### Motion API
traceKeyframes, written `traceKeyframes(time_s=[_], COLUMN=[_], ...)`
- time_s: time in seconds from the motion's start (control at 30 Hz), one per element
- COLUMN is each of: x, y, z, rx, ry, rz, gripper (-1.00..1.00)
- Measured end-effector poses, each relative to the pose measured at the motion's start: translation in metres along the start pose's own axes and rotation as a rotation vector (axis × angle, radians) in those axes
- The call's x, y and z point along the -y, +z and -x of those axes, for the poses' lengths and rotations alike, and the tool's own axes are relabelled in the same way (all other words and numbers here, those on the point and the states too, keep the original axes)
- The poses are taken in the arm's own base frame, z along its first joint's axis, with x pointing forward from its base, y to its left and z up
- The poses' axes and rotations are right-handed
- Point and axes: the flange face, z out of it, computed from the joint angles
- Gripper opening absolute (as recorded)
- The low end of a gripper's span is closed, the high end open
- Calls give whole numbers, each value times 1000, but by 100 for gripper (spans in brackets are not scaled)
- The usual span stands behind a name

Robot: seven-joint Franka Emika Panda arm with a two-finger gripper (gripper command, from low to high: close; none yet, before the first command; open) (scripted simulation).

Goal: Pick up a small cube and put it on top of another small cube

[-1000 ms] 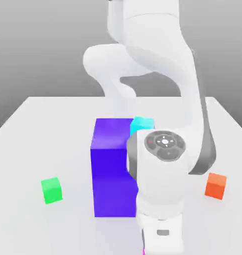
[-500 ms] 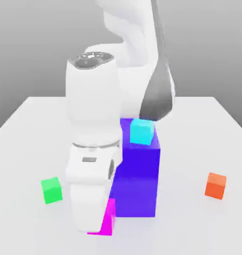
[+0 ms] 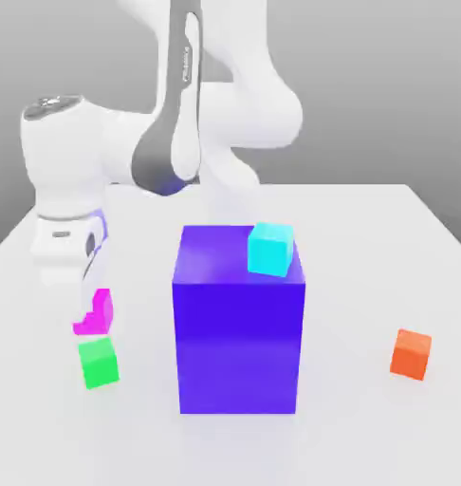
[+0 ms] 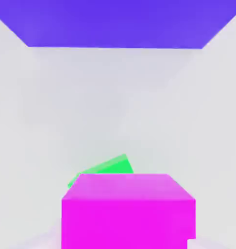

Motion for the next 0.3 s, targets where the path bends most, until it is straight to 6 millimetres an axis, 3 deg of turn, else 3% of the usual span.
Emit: traceKeyframes(time_s=[0.3], x=[-1], y=[36], z=[5], rx=[16], ry=[6], rz=[11], gripper=[-100])
